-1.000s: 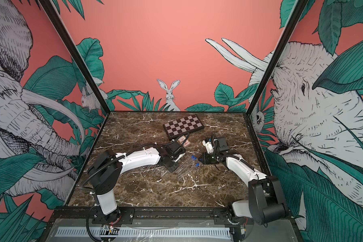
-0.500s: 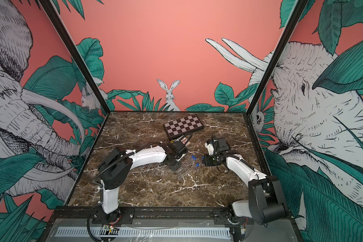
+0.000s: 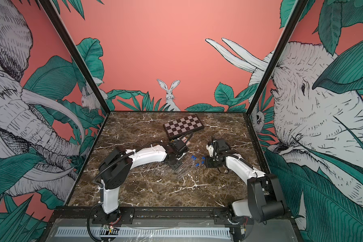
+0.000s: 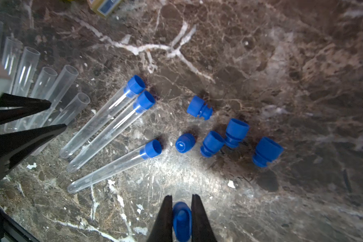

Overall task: Remove stoppers from test tubes
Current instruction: Place the test tube at the center of the board, then place the stopper at the center of the board.

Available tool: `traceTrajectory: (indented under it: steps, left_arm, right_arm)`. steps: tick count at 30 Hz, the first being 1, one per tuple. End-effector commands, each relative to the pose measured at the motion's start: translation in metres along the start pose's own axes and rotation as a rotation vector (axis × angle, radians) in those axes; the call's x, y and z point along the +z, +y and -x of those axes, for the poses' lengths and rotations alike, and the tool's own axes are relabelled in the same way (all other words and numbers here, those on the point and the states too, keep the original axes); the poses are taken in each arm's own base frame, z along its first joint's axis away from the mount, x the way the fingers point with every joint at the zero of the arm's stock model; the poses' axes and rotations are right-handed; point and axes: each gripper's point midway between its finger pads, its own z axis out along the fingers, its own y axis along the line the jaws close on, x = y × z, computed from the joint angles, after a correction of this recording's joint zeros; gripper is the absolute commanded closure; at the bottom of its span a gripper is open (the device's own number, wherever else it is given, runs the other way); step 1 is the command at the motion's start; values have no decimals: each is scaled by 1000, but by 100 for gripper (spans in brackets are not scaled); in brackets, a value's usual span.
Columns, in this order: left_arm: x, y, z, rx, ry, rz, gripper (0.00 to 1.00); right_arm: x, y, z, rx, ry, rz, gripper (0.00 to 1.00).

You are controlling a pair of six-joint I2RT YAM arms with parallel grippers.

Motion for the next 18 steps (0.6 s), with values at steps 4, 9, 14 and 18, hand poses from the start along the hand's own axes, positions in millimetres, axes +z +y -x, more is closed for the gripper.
traceTrajectory:
  steps: [4,9,14,18]
  left_arm:
    - [-29,7,10,-6,-51,8,62]
    - [-40,9,13,-13,-83,7,60]
    - [-46,7,15,-21,-98,-8,60]
    - [-50,1,22,-32,-127,-48,59]
  right_arm:
    - [3,-7,4,17,25,-33,96]
    - [9,-8,8,35,32,-31,97]
    - [15,-9,12,51,37,-32,94]
    - [19,-9,12,60,42,-27,93]
